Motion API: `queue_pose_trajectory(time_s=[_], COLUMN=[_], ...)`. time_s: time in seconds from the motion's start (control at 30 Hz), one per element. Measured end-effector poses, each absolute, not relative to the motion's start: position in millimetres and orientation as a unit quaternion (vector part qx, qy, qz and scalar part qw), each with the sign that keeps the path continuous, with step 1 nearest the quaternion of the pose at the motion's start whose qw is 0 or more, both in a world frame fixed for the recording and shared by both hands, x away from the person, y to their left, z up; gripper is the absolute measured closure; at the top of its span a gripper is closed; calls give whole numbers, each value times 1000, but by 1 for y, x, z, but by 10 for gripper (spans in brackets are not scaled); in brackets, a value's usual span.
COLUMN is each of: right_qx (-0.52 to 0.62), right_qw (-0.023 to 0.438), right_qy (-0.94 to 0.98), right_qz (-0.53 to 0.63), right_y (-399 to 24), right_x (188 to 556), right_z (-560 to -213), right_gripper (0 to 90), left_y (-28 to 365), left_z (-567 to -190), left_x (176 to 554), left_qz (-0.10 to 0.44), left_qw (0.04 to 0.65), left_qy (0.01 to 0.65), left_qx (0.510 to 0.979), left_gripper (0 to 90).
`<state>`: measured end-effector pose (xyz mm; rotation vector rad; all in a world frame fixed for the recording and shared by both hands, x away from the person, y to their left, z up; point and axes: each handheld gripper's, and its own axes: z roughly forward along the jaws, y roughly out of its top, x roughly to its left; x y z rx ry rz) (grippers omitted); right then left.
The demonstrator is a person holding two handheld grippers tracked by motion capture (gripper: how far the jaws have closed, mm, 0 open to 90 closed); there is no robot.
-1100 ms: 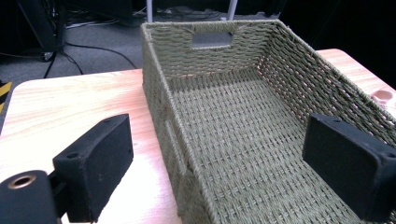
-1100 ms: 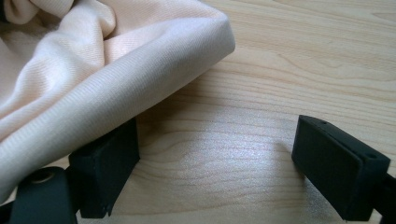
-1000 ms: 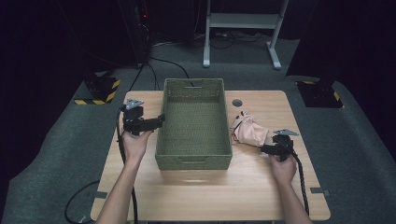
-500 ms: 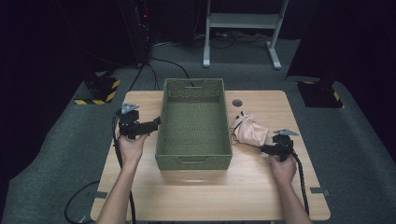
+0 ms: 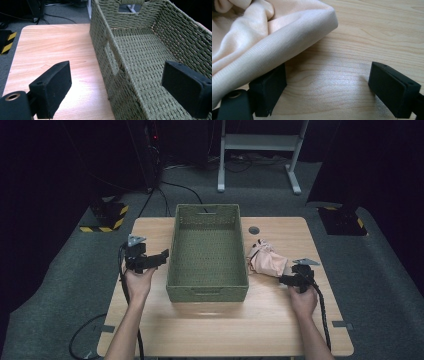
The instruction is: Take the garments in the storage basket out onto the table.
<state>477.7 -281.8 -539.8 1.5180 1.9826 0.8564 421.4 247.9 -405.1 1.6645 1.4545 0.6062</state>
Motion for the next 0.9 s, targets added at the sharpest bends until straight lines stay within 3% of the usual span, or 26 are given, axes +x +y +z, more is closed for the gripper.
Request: queue_pose_trajectory(time_s=[0.9], right_qx=[558], right_qw=[248], right_qy=[727], right_qz=[314], right_y=[-282], right_x=[478], right_z=[-540], right_gripper=[144], left_y=[263], left_z=[-439], left_x=[418], left_qz=[236], left_qw=[382], left_qy=[610], left_qx=[653], left_gripper=[96])
